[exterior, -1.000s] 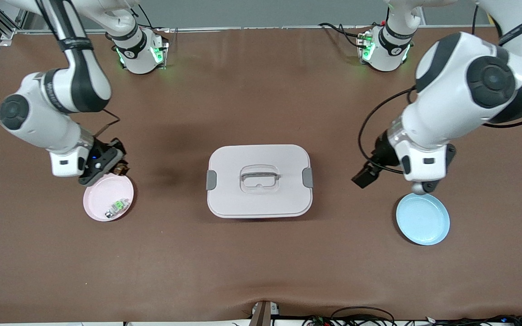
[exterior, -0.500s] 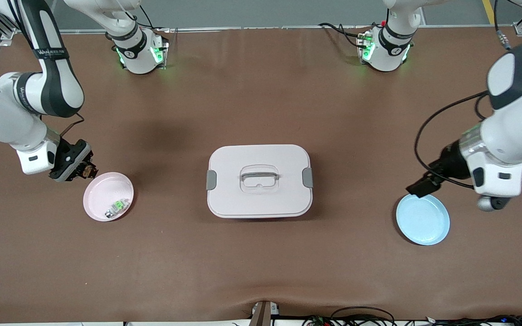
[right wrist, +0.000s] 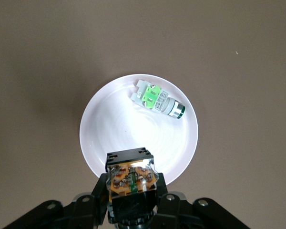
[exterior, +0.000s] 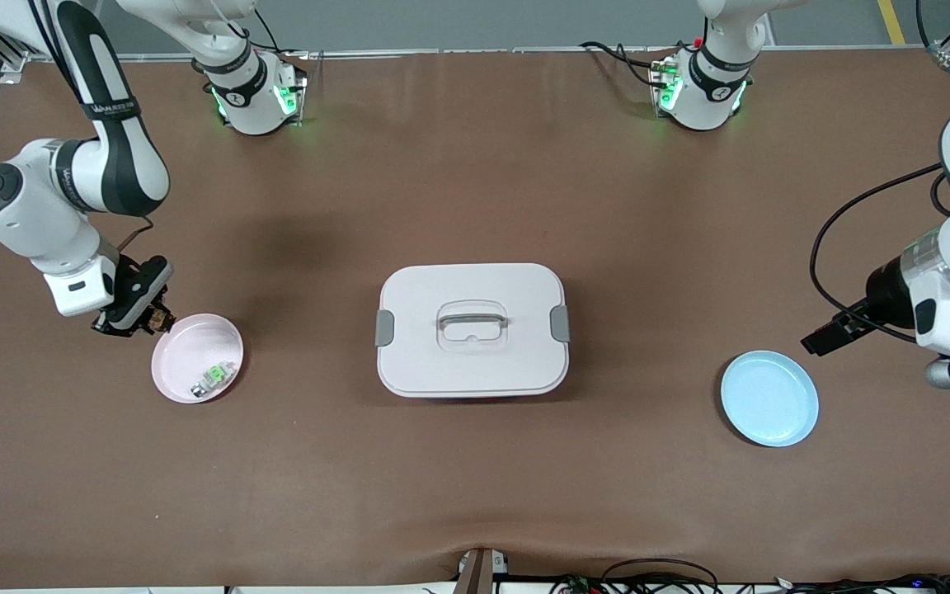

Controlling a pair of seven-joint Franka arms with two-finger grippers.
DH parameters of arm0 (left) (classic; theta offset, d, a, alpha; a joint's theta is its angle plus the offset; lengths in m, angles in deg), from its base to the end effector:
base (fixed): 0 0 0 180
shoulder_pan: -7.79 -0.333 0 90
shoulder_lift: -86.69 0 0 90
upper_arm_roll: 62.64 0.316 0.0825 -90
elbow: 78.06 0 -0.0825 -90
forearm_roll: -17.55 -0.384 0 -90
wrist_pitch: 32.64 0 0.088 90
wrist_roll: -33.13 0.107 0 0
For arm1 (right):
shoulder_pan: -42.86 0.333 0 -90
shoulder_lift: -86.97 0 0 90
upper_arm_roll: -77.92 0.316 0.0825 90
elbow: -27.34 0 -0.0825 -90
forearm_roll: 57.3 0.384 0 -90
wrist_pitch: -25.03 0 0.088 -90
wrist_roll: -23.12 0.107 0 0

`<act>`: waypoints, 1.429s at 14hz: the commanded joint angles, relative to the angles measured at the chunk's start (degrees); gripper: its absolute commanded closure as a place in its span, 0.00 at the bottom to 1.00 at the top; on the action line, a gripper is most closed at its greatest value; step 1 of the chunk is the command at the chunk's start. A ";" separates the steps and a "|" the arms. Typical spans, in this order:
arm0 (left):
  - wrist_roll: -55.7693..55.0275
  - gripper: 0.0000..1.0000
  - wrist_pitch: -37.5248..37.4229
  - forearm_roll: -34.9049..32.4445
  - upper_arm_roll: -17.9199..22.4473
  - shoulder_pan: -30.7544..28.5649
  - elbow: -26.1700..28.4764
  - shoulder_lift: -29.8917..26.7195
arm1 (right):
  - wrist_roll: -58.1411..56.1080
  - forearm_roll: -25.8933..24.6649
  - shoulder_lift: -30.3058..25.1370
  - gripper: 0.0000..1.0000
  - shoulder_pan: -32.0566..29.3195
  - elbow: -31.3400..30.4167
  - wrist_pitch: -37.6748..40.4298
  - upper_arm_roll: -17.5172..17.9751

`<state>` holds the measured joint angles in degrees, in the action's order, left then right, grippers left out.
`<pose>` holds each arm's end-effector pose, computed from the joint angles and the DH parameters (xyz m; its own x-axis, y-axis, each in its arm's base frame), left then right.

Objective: Transfer orange switch to right arm and place
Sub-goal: 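Carry the switch to the pink plate while the left gripper withdraws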

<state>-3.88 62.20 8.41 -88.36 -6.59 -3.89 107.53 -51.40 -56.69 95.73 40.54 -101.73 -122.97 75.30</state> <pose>0.6588 -0.0625 0.5585 0.8933 0.4487 0.0274 0.4484 -0.8937 0.0153 0.5521 -0.0477 0.3138 0.3516 0.9350 0.0474 0.9195 -0.3544 0.1703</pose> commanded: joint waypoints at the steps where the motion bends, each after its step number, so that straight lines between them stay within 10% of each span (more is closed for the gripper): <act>1: 7.28 0.00 -2.64 -1.05 -0.39 -2.49 0.81 -1.69 | -3.78 -1.31 3.62 1.00 -0.93 -0.13 -4.57 0.77; 20: 26.03 0.00 -12.23 1.14 -0.92 -5.83 3.26 -15.04 | -9.14 -1.22 16.72 1.00 -1.19 -0.30 -19.86 0.95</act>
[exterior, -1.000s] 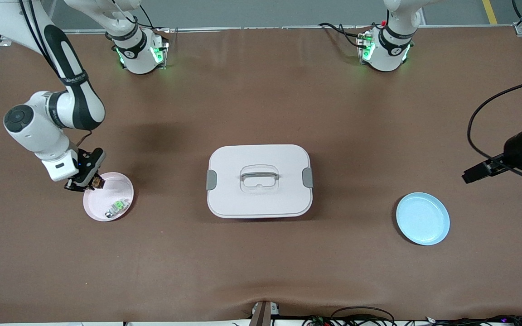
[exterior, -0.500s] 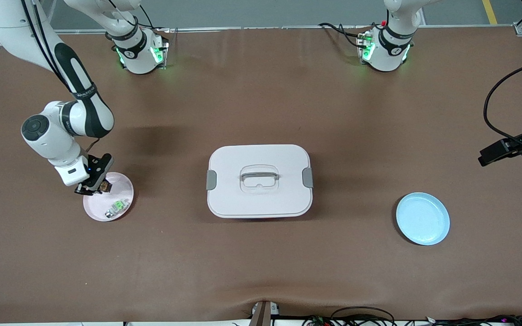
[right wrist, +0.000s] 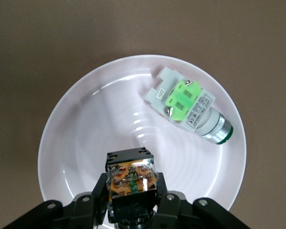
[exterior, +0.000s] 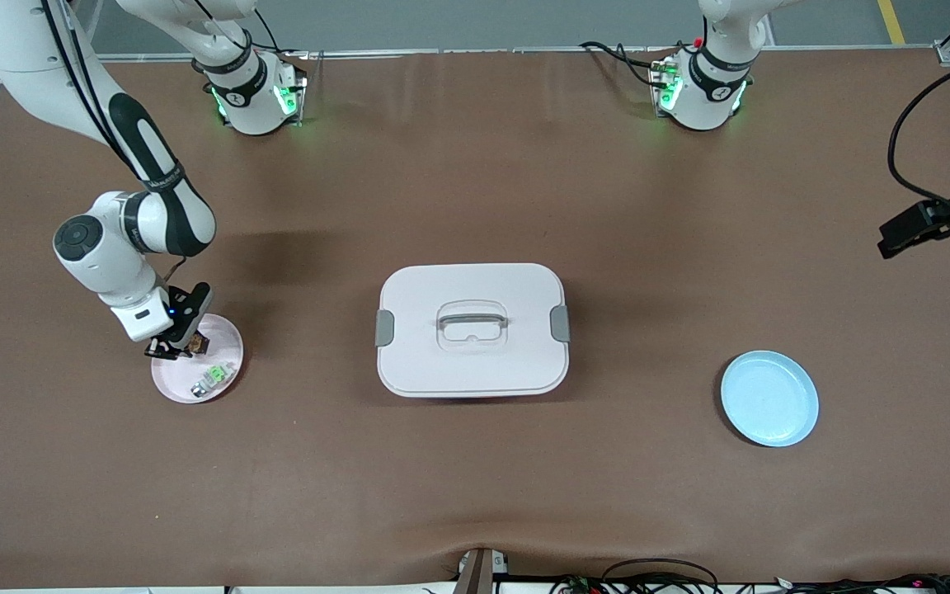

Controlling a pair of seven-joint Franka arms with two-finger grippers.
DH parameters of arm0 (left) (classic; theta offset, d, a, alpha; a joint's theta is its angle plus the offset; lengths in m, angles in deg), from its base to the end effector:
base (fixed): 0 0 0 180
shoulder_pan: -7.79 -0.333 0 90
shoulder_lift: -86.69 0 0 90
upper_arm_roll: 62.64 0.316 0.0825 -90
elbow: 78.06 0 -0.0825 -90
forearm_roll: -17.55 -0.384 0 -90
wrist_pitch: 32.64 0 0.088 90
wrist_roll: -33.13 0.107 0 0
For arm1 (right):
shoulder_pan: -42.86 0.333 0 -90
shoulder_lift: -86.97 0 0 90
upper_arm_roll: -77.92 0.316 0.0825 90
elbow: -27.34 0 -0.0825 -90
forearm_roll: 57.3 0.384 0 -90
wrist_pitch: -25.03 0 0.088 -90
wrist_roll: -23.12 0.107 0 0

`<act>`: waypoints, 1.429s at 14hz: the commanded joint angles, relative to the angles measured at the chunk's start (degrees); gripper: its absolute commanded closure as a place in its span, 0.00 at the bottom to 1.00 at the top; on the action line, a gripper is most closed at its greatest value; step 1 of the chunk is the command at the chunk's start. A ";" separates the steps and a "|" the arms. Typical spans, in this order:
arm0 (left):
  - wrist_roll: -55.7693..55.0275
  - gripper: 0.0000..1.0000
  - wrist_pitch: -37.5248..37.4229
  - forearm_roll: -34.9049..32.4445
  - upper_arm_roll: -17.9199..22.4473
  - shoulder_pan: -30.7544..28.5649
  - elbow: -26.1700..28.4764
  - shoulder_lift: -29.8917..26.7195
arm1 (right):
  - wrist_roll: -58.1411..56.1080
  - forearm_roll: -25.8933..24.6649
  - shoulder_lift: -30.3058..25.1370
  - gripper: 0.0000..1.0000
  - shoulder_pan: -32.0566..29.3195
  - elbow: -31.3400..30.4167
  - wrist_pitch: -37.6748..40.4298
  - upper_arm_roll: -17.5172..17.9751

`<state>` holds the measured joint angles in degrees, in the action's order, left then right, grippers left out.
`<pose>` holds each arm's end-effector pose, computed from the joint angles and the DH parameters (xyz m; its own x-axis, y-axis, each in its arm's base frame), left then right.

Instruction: Transfer orange switch to right arm and place

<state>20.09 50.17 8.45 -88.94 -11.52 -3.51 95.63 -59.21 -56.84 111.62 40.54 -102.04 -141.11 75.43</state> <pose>0.5850 -0.0275 0.6586 0.9913 0.1293 0.0241 0.1309 -0.9877 -0.0852 0.5556 -0.0476 0.1908 0.2163 0.9762 0.0136 0.9539 -0.2143 0.2103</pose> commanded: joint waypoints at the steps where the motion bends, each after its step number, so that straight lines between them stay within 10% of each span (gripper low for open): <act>1: 2.14 0.00 -0.20 2.49 -0.25 -1.00 3.58 -3.84 | -1.86 -1.08 1.27 1.00 -1.45 0.00 -2.17 0.81; 4: 2.49 0.00 0.68 3.56 2.37 1.27 7.26 -7.18 | -2.13 -1.08 1.54 1.00 -1.54 -0.08 -2.35 0.81; 9: 3.64 0.00 1.56 6.64 17.58 15.78 12.98 -11.57 | -2.13 -1.08 2.41 1.00 -1.63 -0.52 -4.02 0.90; 10: 3.73 0.00 1.74 6.64 17.94 16.22 13.86 -11.93 | -1.87 -0.99 2.42 0.93 -1.63 -0.52 -3.93 0.90; 12: 3.73 0.00 1.82 6.64 17.94 16.58 14.92 -13.07 | -1.34 -0.90 2.42 0.00 -2.15 -0.44 -3.85 0.90; 20: 5.30 0.00 2.53 7.08 17.33 16.40 15.01 -12.73 | 0.15 -0.11 1.89 0.00 -2.33 -0.43 -2.88 1.16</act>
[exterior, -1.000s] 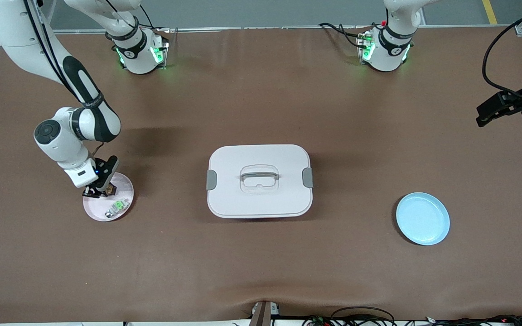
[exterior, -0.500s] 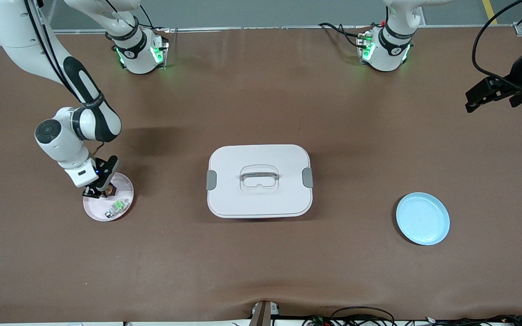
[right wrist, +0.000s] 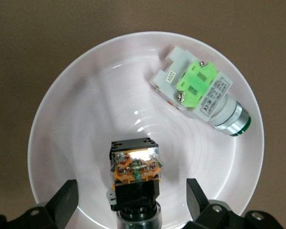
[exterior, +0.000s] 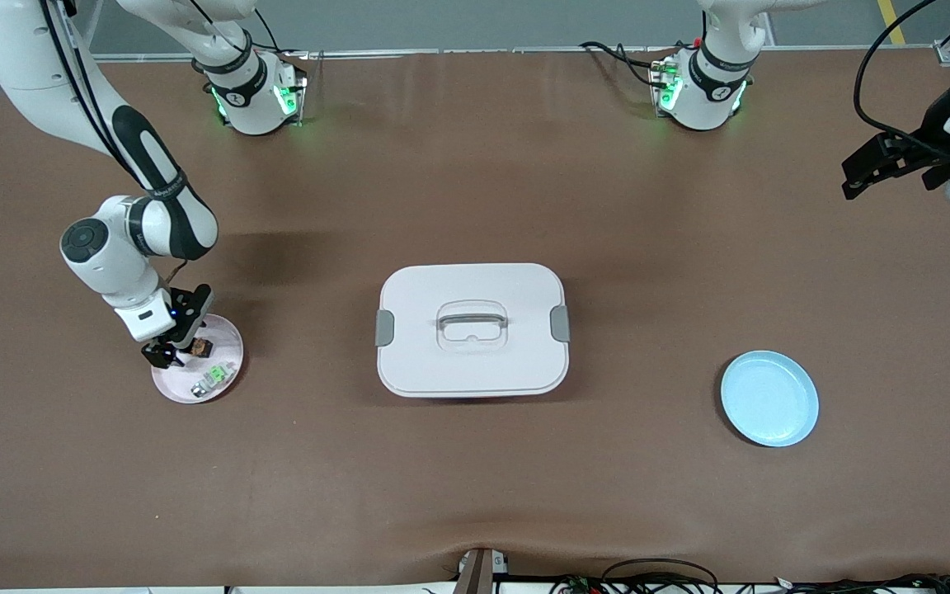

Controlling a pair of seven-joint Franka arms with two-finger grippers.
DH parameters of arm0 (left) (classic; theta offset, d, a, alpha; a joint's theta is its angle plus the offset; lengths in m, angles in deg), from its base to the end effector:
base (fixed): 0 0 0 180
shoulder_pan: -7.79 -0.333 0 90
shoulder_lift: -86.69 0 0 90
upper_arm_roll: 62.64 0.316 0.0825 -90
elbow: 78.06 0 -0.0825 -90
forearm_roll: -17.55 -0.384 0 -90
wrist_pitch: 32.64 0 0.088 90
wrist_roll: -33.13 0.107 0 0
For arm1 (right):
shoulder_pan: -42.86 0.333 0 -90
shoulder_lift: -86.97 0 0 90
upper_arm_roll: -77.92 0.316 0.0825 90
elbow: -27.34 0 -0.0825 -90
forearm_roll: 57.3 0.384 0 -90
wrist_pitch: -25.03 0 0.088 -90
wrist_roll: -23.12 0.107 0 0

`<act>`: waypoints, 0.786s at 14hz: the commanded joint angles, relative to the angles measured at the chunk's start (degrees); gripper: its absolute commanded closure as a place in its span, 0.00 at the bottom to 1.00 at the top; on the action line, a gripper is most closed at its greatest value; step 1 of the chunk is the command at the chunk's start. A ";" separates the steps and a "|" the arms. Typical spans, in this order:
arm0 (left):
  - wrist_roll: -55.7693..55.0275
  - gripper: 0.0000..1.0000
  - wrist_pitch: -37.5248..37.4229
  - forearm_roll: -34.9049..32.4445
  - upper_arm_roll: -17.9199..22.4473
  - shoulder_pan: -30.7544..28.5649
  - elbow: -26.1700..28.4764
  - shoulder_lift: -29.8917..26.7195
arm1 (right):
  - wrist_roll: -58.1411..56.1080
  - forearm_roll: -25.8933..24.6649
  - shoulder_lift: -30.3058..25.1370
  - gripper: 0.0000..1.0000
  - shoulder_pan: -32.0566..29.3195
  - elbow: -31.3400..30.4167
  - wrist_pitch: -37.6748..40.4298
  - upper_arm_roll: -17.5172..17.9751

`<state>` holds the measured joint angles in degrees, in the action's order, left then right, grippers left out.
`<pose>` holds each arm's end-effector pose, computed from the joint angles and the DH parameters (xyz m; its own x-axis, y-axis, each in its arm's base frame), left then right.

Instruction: Transfer orange switch to right arm and place

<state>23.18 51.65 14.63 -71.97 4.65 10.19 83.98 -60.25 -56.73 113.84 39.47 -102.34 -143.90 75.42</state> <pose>0.5270 -0.0536 0.6556 0.9974 0.0707 -0.0118 0.0698 -0.9957 -0.0614 0.5508 -0.0580 0.1728 0.2184 0.9758 0.0092 0.9525 -0.2153 0.2153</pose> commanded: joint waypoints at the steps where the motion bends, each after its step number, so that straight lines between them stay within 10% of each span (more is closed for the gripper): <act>1: 2.92 0.00 1.22 0.90 0.36 0.15 1.31 -1.07 | 2.50 -0.22 -0.76 0.00 -1.18 -0.13 0.87 1.17; 11: 7.50 0.00 0.26 4.33 0.36 -0.20 1.23 -1.69 | 19.09 -0.22 -8.75 0.00 -0.30 1.36 18.89 2.75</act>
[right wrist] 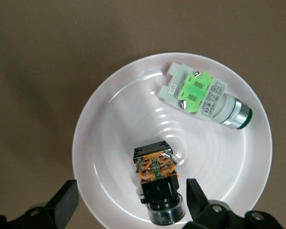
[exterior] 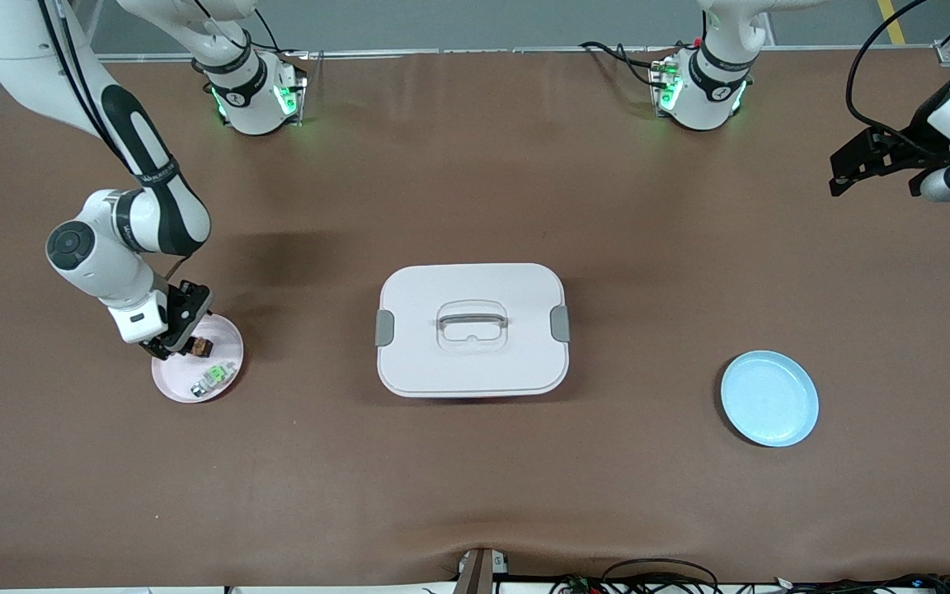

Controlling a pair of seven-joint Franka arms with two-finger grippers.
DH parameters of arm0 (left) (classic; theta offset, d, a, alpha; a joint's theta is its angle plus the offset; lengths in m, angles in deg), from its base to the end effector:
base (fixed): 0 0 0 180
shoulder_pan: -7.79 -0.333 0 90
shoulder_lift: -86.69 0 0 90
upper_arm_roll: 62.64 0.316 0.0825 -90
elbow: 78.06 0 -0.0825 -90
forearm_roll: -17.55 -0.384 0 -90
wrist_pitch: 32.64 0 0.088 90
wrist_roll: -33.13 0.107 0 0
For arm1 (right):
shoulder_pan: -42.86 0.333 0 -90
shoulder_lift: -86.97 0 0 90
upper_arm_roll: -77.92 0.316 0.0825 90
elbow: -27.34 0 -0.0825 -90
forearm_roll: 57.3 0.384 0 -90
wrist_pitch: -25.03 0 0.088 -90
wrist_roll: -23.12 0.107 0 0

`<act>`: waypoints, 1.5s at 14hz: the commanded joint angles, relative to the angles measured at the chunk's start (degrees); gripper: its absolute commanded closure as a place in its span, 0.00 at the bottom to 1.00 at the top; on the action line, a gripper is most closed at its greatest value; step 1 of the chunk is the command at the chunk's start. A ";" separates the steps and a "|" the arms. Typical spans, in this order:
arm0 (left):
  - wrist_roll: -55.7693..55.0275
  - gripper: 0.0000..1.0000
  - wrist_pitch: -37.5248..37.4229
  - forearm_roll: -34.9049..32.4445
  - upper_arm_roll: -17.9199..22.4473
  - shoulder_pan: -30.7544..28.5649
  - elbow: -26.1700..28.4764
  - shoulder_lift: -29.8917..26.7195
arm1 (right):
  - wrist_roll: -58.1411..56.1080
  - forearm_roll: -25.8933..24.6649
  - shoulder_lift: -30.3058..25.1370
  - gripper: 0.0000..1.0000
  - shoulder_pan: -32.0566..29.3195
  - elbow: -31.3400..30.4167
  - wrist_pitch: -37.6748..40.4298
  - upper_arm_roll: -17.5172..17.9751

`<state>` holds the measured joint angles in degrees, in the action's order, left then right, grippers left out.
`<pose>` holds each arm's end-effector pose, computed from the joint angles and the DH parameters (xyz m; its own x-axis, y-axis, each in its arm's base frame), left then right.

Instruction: Transfer orange switch to right arm and place

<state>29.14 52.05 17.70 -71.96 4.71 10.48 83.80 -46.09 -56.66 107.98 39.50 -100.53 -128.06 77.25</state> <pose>0.5261 -0.0604 0.6553 0.9991 -0.0391 -0.0170 -0.0393 -0.9992 -0.0068 0.5536 -0.0394 0.2121 0.4268 0.9039 0.0275 0.9014 -0.4276 0.0681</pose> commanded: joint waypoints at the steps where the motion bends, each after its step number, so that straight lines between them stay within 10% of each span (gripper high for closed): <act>1: 1.53 0.00 -0.14 1.26 0.35 -0.26 0.94 -1.50 | 8.62 -0.29 -4.13 0.00 0.10 -0.54 4.45 1.10; 21: 3.38 0.00 -0.23 -1.73 0.53 -1.14 1.46 -1.86 | 45.48 -0.56 -10.64 0.00 3.01 35.22 54.48 0.58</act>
<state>31.29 51.57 16.93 -71.34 3.83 10.90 83.40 -1.93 -56.69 97.07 43.19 -68.37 -75.65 77.73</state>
